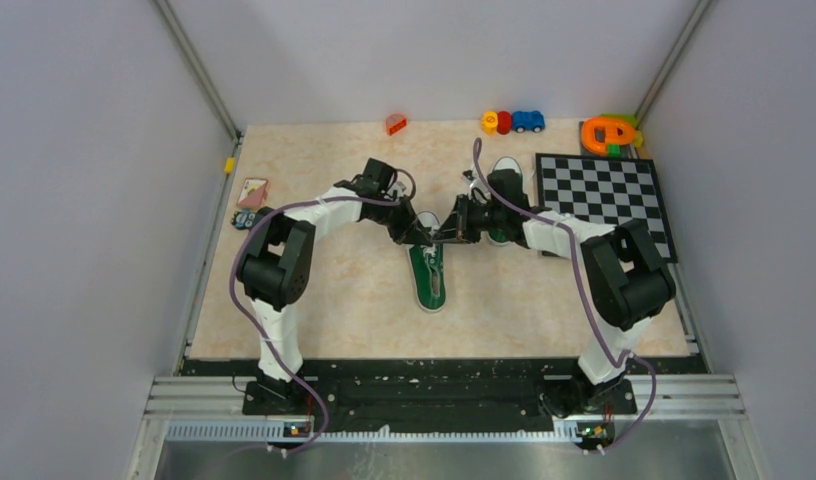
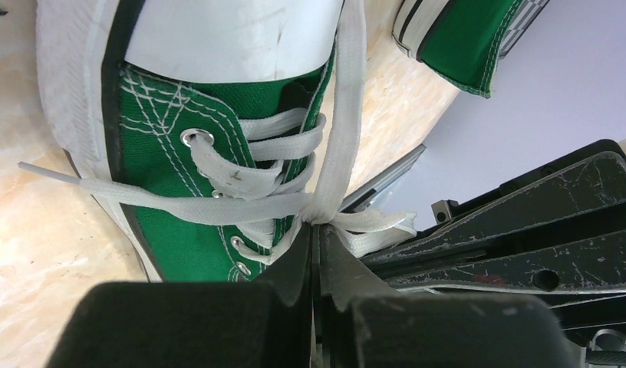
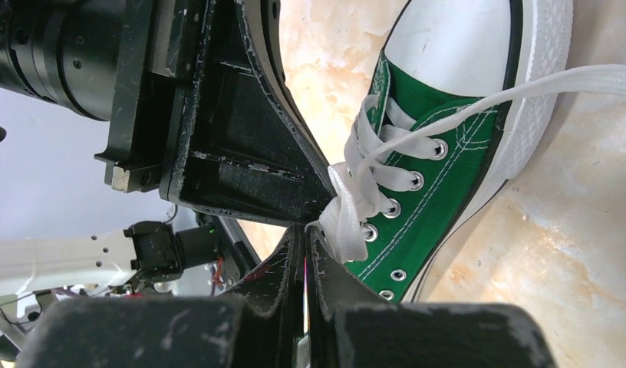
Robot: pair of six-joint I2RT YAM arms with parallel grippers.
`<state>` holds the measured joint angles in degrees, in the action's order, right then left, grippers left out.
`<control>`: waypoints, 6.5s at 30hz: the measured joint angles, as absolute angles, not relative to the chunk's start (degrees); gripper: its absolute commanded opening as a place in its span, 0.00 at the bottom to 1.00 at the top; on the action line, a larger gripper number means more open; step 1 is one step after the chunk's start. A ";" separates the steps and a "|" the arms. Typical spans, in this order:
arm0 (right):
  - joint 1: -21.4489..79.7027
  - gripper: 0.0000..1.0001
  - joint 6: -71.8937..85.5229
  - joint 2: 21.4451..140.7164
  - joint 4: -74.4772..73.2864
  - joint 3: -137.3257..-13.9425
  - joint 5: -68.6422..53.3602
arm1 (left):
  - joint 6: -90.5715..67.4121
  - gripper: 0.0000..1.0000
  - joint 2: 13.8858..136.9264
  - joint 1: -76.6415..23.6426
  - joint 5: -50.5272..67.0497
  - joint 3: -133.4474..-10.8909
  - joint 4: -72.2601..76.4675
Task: Tie the shoes
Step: Wrap the shoelace around the shoelace, then cross the shoelace with the shoelace.
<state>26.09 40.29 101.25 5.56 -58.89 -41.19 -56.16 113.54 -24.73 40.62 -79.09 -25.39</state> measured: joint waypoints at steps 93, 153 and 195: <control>29.28 0.33 29.98 96.12 14.90 -46.26 -28.36 | -68.82 0.00 116.66 -24.23 49.08 -73.36 -14.96; 30.52 0.00 9.32 97.71 -11.94 -62.43 -26.24 | -47.13 0.38 115.61 -19.38 48.66 -85.45 -19.40; 32.10 0.00 8.51 97.69 -13.37 -63.92 -25.10 | -28.71 0.14 127.85 -24.93 47.09 -104.57 -43.44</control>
<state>32.10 8.51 97.69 -13.37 -63.92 -25.10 -28.71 127.85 -24.93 47.09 -104.57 -43.44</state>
